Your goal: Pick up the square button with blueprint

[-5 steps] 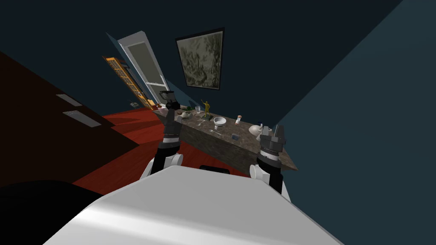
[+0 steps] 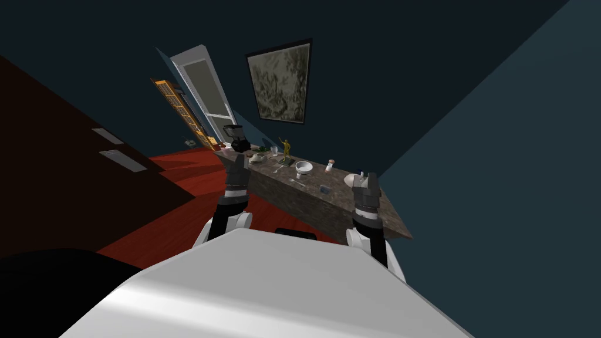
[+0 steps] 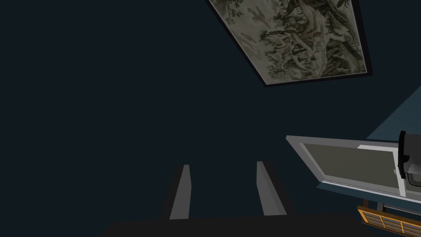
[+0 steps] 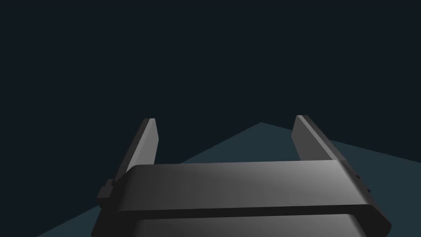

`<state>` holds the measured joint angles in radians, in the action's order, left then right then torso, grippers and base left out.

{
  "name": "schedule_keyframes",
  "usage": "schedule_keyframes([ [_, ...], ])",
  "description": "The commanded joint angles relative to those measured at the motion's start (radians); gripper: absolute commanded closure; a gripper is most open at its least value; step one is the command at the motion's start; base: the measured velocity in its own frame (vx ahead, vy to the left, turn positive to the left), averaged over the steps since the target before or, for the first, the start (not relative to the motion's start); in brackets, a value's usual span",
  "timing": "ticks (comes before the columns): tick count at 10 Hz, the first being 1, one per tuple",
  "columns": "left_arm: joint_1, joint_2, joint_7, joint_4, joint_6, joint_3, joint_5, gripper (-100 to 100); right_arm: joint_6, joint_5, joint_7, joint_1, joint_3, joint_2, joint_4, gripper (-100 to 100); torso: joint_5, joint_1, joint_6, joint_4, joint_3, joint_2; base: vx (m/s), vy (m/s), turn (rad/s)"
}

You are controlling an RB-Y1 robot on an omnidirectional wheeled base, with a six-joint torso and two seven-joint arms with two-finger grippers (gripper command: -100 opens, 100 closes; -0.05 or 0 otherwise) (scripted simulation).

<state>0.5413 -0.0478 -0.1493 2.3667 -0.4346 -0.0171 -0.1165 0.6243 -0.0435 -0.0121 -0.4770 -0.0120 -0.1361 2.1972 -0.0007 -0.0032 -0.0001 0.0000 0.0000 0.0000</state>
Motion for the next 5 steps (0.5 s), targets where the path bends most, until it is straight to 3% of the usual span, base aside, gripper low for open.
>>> schedule_keyframes([
  [1, 0.000, 0.000, 0.000, 0.000, 0.000, 0.000, 0.000, 0, 0.007, -0.008, 0.001, 0.008, 0.000, -0.034, -0.019, -100, 0.000, 0.000, 0.000, 0.000, 0.000, 0.000, -0.002, -0.030, 0.027],
  [4, 0.000, 0.000, 0.000, 0.000, 0.000, 0.000, 0.000, 0, 0.042, -0.061, 0.001, 0.041, 0.016, -0.138, -0.102, -100, 0.000, 0.000, 0.000, 0.000, 0.000, 0.000, -0.003, -0.040, 0.072],
  [5, 0.000, 0.000, 0.000, 0.000, 0.000, 0.000, 0.000, 0, 0.042, -0.061, 0.001, 0.041, 0.016, -0.158, -0.102, -100, 0.000, -0.001, 0.000, 0.000, 0.000, 0.000, -0.002, -0.049, 0.033],
])
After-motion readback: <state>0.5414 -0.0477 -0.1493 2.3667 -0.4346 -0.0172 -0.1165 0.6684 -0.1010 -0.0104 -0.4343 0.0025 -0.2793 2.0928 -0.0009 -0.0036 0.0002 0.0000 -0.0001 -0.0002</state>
